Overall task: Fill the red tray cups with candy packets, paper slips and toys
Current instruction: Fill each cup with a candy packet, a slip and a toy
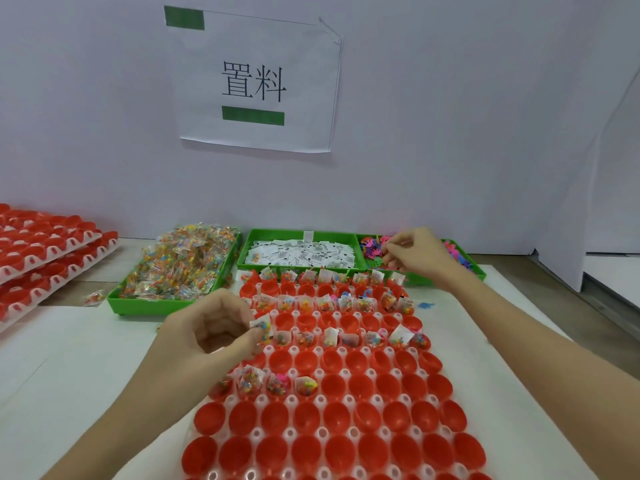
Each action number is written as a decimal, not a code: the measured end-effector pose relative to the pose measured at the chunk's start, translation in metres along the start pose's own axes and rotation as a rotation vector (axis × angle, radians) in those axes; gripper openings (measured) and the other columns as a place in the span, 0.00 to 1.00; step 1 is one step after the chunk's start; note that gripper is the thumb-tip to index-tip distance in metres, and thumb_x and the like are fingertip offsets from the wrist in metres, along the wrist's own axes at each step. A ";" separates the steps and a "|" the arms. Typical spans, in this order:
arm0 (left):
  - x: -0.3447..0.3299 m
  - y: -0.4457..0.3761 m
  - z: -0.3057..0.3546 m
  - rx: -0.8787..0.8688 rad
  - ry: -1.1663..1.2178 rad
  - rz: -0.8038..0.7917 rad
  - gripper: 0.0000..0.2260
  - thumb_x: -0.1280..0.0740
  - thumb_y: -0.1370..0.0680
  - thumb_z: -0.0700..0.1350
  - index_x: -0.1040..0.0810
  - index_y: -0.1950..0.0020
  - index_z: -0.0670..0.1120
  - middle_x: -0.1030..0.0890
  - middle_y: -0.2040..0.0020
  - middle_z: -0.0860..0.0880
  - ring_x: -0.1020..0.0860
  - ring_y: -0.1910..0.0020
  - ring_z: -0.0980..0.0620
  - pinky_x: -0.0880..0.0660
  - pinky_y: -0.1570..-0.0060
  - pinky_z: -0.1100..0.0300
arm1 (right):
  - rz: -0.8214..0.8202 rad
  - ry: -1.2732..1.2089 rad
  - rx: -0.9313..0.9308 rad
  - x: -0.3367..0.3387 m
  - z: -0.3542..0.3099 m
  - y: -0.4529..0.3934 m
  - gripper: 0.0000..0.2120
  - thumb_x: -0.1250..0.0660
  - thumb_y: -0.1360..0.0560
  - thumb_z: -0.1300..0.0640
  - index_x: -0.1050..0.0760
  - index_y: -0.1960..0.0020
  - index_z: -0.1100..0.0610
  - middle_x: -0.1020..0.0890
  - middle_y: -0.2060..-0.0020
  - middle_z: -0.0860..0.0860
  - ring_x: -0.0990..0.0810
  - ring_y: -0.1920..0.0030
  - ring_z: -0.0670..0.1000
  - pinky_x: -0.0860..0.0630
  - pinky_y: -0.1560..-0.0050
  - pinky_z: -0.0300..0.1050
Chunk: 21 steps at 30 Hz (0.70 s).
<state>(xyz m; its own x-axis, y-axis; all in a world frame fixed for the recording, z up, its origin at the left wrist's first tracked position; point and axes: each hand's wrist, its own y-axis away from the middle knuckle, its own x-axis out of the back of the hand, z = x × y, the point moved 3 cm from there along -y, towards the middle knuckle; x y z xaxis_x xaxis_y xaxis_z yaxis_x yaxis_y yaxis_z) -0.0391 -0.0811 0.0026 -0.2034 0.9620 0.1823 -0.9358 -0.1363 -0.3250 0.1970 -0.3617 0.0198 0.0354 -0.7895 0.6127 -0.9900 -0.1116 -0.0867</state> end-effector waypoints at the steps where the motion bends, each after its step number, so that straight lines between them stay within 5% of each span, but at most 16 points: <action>1: 0.000 -0.001 -0.001 0.003 -0.005 0.001 0.07 0.25 0.27 0.35 0.19 0.59 0.45 0.17 0.62 0.40 0.17 0.62 0.42 0.20 0.60 0.64 | 0.019 0.057 0.008 -0.001 0.005 -0.014 0.07 0.34 0.18 0.63 0.18 0.45 0.63 0.14 0.55 0.59 0.18 0.63 0.51 0.20 0.63 0.41; 7: 0.002 -0.003 -0.005 0.008 -0.026 -0.004 0.04 0.24 0.29 0.40 0.19 0.60 0.47 0.17 0.63 0.40 0.17 0.64 0.45 0.21 0.62 0.65 | 0.076 0.355 0.152 -0.032 0.014 -0.063 0.07 0.27 0.22 0.57 0.14 0.48 0.60 0.15 0.51 0.55 0.21 0.56 0.49 0.27 0.53 0.42; 10: 0.004 -0.005 -0.007 -0.005 -0.032 -0.010 0.04 0.25 0.29 0.40 0.18 0.59 0.47 0.17 0.63 0.40 0.16 0.64 0.46 0.21 0.62 0.65 | 0.103 0.468 0.150 -0.049 0.012 -0.078 0.08 0.26 0.23 0.59 0.16 0.58 0.64 0.16 0.61 0.58 0.18 0.57 0.55 0.26 0.56 0.45; 13: 0.004 -0.005 -0.007 -0.022 -0.041 -0.014 0.05 0.25 0.29 0.39 0.18 0.59 0.46 0.17 0.63 0.42 0.16 0.64 0.47 0.21 0.62 0.65 | 0.139 0.573 0.130 -0.056 0.013 -0.090 0.19 0.27 0.23 0.62 0.30 0.69 0.61 0.29 0.72 0.56 0.25 0.63 0.57 0.30 0.61 0.47; 18: 0.004 -0.005 -0.005 -0.030 -0.034 -0.012 0.04 0.25 0.29 0.39 0.19 0.58 0.44 0.17 0.63 0.42 0.17 0.65 0.48 0.21 0.63 0.65 | 0.156 0.609 0.058 -0.053 0.009 -0.097 0.07 0.27 0.24 0.63 0.18 0.52 0.68 0.16 0.55 0.61 0.17 0.49 0.60 0.26 0.57 0.46; 21: 0.004 -0.005 -0.004 -0.023 -0.013 -0.006 0.04 0.25 0.30 0.39 0.19 0.58 0.44 0.17 0.63 0.44 0.17 0.66 0.49 0.22 0.63 0.66 | 0.184 0.540 0.010 -0.049 0.014 -0.096 0.08 0.27 0.25 0.64 0.16 0.49 0.68 0.15 0.51 0.63 0.16 0.45 0.61 0.20 0.48 0.50</action>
<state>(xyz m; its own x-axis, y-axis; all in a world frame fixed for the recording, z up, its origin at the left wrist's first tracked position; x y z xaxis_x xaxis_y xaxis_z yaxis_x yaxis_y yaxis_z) -0.0344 -0.0754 0.0007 -0.2016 0.9595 0.1966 -0.9303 -0.1248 -0.3450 0.2926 -0.3205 -0.0127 -0.2153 -0.3761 0.9012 -0.9717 -0.0090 -0.2359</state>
